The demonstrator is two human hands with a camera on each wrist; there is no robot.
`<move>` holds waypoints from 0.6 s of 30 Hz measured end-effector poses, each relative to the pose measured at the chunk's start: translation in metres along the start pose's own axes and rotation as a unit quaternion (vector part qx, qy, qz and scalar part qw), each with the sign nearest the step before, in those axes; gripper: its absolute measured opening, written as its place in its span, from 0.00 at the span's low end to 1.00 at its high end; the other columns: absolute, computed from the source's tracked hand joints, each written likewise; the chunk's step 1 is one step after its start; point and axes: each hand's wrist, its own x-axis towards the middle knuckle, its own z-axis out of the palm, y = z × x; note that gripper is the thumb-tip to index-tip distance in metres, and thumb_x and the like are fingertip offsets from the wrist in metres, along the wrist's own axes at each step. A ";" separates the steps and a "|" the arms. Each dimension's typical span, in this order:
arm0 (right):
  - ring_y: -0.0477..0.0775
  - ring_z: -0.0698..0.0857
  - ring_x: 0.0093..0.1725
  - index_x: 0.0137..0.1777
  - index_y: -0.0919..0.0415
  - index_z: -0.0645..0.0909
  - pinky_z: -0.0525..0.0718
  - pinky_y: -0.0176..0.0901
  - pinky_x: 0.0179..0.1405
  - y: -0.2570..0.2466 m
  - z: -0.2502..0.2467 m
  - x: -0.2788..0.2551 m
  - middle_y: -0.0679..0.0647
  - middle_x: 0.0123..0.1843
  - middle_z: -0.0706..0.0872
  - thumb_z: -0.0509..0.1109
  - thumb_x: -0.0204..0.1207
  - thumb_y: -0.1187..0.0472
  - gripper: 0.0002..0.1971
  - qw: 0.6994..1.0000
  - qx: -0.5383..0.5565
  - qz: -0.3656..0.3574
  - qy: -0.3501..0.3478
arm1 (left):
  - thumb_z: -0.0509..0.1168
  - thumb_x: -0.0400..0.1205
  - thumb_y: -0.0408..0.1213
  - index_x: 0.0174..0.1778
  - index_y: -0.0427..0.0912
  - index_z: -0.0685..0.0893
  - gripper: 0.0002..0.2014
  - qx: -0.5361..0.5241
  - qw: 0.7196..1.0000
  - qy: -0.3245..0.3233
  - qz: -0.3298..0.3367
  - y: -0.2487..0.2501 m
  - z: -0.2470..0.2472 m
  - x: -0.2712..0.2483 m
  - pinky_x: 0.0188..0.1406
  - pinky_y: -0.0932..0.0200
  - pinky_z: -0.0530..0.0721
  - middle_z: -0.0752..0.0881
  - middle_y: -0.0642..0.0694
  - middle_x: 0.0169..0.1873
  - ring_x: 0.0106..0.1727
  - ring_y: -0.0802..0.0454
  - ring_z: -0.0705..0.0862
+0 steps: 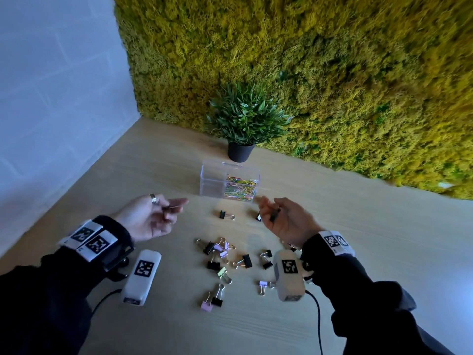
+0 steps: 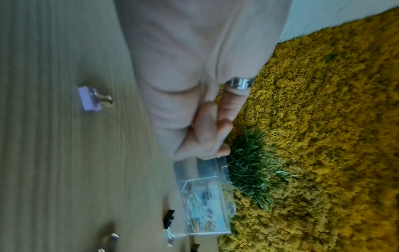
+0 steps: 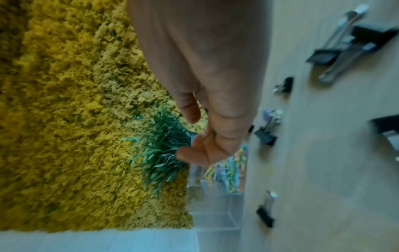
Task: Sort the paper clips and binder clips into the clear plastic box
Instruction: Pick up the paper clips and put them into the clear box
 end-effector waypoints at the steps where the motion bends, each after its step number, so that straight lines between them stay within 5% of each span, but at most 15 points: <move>1: 0.49 0.81 0.25 0.38 0.65 0.77 0.80 0.33 0.21 -0.005 0.011 0.003 0.55 0.29 0.84 0.70 0.56 0.70 0.09 1.000 -0.008 0.003 0.010 | 0.67 0.63 0.29 0.41 0.32 0.89 0.12 -0.019 1.000 -0.021 -0.006 0.001 0.003 0.000 0.13 0.66 0.67 0.79 0.46 0.28 0.20 0.57 0.71; 3: 0.47 0.75 0.29 0.34 0.64 0.72 0.79 0.34 0.22 -0.016 0.034 0.014 0.52 0.32 0.75 0.58 0.63 0.70 0.03 0.999 0.009 -0.005 0.041 | 0.78 0.44 0.24 0.34 0.33 0.88 0.21 -0.044 0.997 -0.066 -0.008 0.003 0.009 -0.003 0.10 0.67 0.64 0.76 0.47 0.23 0.17 0.57 0.70; 5: 0.51 0.74 0.33 0.34 0.65 0.70 0.85 0.39 0.36 -0.026 0.054 0.024 0.55 0.35 0.72 0.54 0.75 0.70 0.09 0.995 0.061 -0.021 0.071 | 0.80 0.38 0.21 0.31 0.33 0.85 0.25 -0.074 0.993 -0.092 -0.005 0.007 0.015 -0.004 0.06 0.69 0.62 0.75 0.47 0.22 0.16 0.57 0.70; 7: 0.55 0.72 0.34 0.42 0.68 0.73 0.80 0.46 0.65 -0.030 0.067 0.032 0.57 0.43 0.77 0.51 0.82 0.65 0.12 0.993 0.070 -0.040 0.083 | 0.79 0.44 0.22 0.31 0.32 0.84 0.20 -0.083 0.992 -0.091 -0.003 0.011 0.028 -0.006 0.06 0.69 0.69 0.79 0.45 0.23 0.17 0.56 0.75; 9: 0.55 0.67 0.32 0.69 0.70 0.68 0.63 0.53 0.79 -0.030 0.075 0.037 0.52 0.65 0.77 0.51 0.83 0.65 0.17 0.994 0.056 -0.048 0.081 | 0.70 0.64 0.31 0.36 0.28 0.85 0.10 -0.105 0.993 -0.048 0.016 0.016 0.040 -0.003 0.18 0.62 0.85 0.86 0.38 0.27 0.22 0.49 0.84; 12: 0.58 0.73 0.37 0.78 0.74 0.52 0.69 0.49 0.73 -0.030 0.075 0.041 0.65 0.63 0.75 0.52 0.84 0.64 0.26 0.994 0.050 -0.048 0.080 | 0.53 0.83 0.44 0.52 0.19 0.78 0.25 -0.139 0.989 -0.038 0.033 0.024 0.049 0.009 0.44 0.41 0.87 0.86 0.21 0.45 0.41 0.33 0.89; 14: 0.64 0.78 0.65 0.80 0.71 0.48 0.71 0.50 0.65 -0.030 0.073 0.041 0.66 0.82 0.55 0.51 0.85 0.62 0.27 0.995 0.044 -0.057 0.075 | 0.51 0.84 0.50 0.60 0.18 0.71 0.31 -0.134 0.988 -0.073 0.028 0.031 0.058 0.017 0.51 0.35 0.83 0.81 0.18 0.54 0.51 0.29 0.86; 16: 0.59 0.68 0.77 0.80 0.68 0.42 0.69 0.53 0.70 -0.035 0.068 0.036 0.61 0.83 0.41 0.49 0.85 0.61 0.28 0.995 0.035 -0.064 0.068 | 0.52 0.84 0.52 0.61 0.18 0.69 0.32 -0.122 0.988 -0.092 0.027 0.038 0.071 0.029 0.51 0.33 0.82 0.79 0.19 0.56 0.57 0.27 0.81; 18: 0.62 0.50 0.83 0.79 0.68 0.40 0.60 0.49 0.80 -0.041 0.059 0.024 0.61 0.81 0.39 0.47 0.85 0.60 0.27 0.995 0.009 -0.082 0.061 | 0.51 0.84 0.53 0.55 0.20 0.72 0.31 -0.095 0.991 -0.090 0.019 0.044 0.090 0.042 0.47 0.36 0.84 0.79 0.21 0.49 0.53 0.29 0.80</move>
